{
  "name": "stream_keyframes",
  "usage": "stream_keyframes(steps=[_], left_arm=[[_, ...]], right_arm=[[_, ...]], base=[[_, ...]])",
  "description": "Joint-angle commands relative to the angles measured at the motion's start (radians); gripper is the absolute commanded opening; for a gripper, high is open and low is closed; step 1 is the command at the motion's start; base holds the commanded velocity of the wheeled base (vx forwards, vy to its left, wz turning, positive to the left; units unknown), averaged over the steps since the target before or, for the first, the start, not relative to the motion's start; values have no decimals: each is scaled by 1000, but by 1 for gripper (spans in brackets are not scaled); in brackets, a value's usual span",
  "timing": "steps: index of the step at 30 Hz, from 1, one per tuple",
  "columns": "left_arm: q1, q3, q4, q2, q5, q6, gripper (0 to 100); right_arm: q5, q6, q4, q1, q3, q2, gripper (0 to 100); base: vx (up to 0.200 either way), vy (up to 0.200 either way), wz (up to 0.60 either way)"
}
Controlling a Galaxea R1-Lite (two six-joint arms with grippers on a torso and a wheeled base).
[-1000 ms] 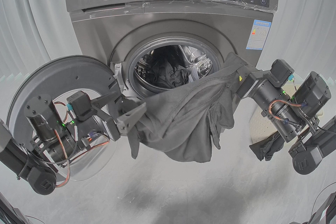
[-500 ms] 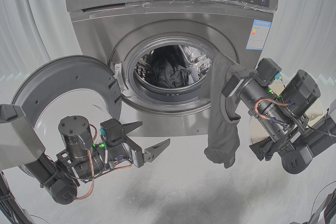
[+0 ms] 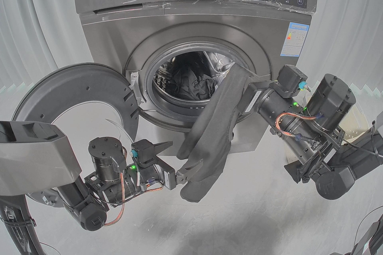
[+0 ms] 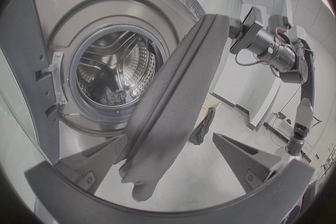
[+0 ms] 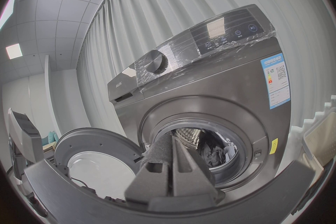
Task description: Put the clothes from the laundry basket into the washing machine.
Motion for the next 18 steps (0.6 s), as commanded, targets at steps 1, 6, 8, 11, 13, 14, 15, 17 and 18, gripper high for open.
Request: stream_keyframes(steps=[1,6,8,11,13,14,15,17,18], left_arm=[[-1,-23,-13,70,0,1,100],[0,-65,-14,120,0,1,100],[0,-80,-14,142,0,1,100],[5,-118,-13,174,9,7,100],[9,-147,-13,192,32,8,100],[11,-161,-13,200,39,8,100],[11,-177,-13,206,42,8,100],[11,-193,-10,218,42,8,100],[9,-198,-8,221,40,8,100]], right_arm=[[-14,0,33,37,-42,-4,0],[-37,0,82,66,-82,-4,0],[-42,0,94,80,-96,-7,0],[-42,0,97,92,-99,-11,0],[-42,0,97,97,-98,-11,0],[-42,0,96,98,-98,-11,0],[-42,0,96,100,-98,-13,0],[-42,0,96,100,-98,-16,0],[-42,0,96,100,-98,-16,0]], base=[[0,0,0],[0,0,0],[0,0,0],[0,0,0],[0,0,0],[0,0,0],[0,0,0],[0,0,0],[0,0,0]])
